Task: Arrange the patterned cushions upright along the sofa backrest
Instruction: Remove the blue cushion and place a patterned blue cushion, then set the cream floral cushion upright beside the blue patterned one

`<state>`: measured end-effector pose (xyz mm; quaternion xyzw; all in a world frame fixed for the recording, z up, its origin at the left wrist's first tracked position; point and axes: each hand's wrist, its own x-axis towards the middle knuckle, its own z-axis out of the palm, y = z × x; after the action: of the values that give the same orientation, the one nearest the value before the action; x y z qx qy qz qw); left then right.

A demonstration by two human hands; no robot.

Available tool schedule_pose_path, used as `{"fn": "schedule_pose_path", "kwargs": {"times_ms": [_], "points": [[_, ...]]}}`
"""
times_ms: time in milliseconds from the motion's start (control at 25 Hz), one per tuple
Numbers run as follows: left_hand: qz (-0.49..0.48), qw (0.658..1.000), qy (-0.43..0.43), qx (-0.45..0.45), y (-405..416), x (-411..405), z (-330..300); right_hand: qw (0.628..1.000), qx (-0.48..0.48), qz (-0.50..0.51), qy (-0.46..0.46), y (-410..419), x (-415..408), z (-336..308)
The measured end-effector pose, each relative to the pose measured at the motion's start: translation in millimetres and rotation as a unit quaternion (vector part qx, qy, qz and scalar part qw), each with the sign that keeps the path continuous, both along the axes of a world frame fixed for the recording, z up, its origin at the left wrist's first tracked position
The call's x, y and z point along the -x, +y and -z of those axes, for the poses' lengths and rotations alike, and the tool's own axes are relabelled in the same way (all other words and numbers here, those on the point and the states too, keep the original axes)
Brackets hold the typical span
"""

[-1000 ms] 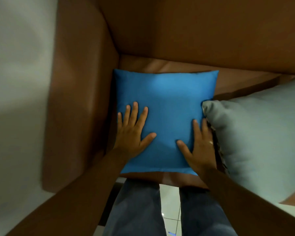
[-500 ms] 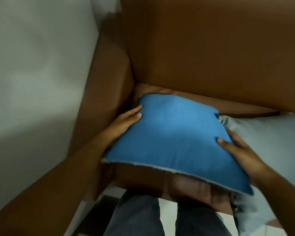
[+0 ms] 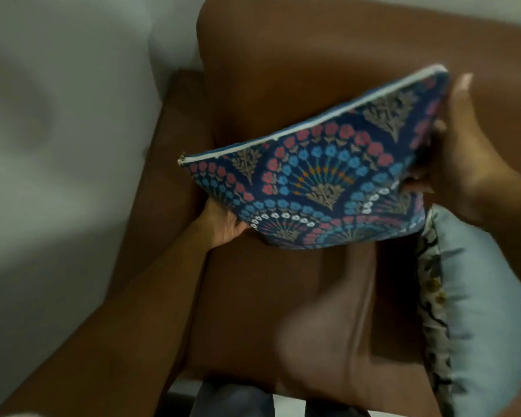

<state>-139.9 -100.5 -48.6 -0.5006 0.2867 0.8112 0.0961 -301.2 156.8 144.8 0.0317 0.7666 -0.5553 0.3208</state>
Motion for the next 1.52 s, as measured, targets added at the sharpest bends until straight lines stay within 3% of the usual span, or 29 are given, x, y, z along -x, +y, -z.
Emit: {"fn": "schedule_pose_path", "kwargs": {"times_ms": [120, 240, 320, 360, 440, 520, 560, 600, 680, 840, 1040, 1200, 1320, 1400, 1520], "points": [[-0.020, 0.999, -0.039, 0.011, -2.3, 3.1, 10.1, 0.986, -0.077, -0.017, 0.145, -40.1, 8.2, 20.1], [-0.028, 0.991, -0.109, 0.079, 21.1, -1.6, 8.3, 0.958, -0.004, 0.067, 0.280, -22.7, -30.0, 60.2], [-0.009, 0.972, -0.108, 0.207, 39.3, -17.9, -3.5, 0.940, -0.023, 0.148, 0.306, 8.0, -81.8, 95.1], [-0.007, 0.945, -0.083, 0.317, 42.3, -25.3, -13.7, 0.941, -0.053, 0.190, 0.275, 19.8, -106.7, 113.6], [-0.003, 0.832, 0.047, 0.552, 25.2, -27.4, -40.7, 0.955, -0.068, 0.263, 0.121, 28.4, -135.8, 143.5], [0.088, 0.638, 0.147, 0.751, -12.8, 1.1, -62.6, 0.951, 0.012, 0.297, -0.080, 21.5, -128.3, 159.8], [0.157, 0.567, 0.173, 0.790, -29.8, 23.2, -70.4, 0.937, 0.061, 0.303, -0.160, 17.0, -116.9, 164.3], [0.245, 0.547, 0.174, 0.781, -41.7, 44.6, -74.9, 0.921, 0.103, 0.311, -0.213, 12.6, -104.1, 167.3], [0.363, 0.586, 0.141, 0.711, -47.4, 63.2, -76.2, 0.898, 0.140, 0.333, -0.251, 1.0, -84.4, 173.0], [0.304, 0.569, 0.126, 0.754, -63.5, 22.0, -59.1, 0.904, 0.147, 0.315, -0.249, -30.0, -80.2, 176.9], [0.291, 0.608, 0.125, 0.728, -65.2, 20.5, -55.3, 0.914, 0.127, 0.323, -0.212, -33.2, -86.9, 171.0], [0.256, 0.527, 0.064, 0.808, 12.8, -22.1, -47.1, 0.968, 0.008, 0.224, -0.110, 35.1, -117.0, 156.3], [0.334, 0.509, 0.103, 0.787, 141.9, -47.2, -30.2, 0.990, -0.121, 0.040, 0.060, 140.1, -125.0, 136.6], [0.414, 0.506, 0.135, 0.744, 232.0, -41.7, -16.3, 0.957, -0.237, -0.080, 0.146, 222.6, -115.0, 138.5], [0.499, 0.501, 0.152, 0.691, 349.4, -10.2, 9.2, 0.855, -0.430, -0.220, 0.189, 328.3, -90.5, 167.4]]}}
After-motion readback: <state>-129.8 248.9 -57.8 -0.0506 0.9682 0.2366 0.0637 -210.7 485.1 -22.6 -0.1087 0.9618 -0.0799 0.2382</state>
